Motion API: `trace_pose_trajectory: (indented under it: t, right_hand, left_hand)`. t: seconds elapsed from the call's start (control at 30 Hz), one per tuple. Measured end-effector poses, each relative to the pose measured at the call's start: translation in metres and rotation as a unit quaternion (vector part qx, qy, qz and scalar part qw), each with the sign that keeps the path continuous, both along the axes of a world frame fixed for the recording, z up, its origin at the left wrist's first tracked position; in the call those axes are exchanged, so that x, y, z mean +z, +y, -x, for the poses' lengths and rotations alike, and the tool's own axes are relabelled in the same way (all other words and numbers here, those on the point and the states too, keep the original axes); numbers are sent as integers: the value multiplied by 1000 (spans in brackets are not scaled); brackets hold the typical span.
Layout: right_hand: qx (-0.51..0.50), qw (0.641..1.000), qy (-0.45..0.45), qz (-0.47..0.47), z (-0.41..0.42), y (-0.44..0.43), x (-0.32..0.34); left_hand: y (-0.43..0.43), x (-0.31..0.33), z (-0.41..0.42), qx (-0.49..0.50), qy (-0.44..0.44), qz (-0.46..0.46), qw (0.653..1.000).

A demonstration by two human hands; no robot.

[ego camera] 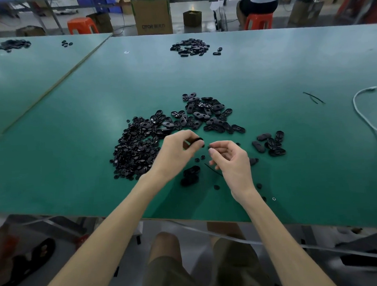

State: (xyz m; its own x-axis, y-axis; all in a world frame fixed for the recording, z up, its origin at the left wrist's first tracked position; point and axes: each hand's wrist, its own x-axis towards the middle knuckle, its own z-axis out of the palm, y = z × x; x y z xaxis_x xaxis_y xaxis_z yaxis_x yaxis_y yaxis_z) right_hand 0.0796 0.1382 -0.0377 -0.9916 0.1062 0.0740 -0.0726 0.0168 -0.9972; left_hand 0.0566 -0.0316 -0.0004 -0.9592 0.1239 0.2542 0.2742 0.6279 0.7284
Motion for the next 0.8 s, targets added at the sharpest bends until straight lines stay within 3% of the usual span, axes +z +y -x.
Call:
trace_pose_trajectory:
  t: [0.37,0.8]
  right_hand:
    - [12,1000,7,5,0,1,0]
    - [-31,999,7,44,1,1,-2]
  left_hand:
    - [9,-17,2,-30,-69,-133,988]
    - [6,-26,7,-40,-154,-385,909]
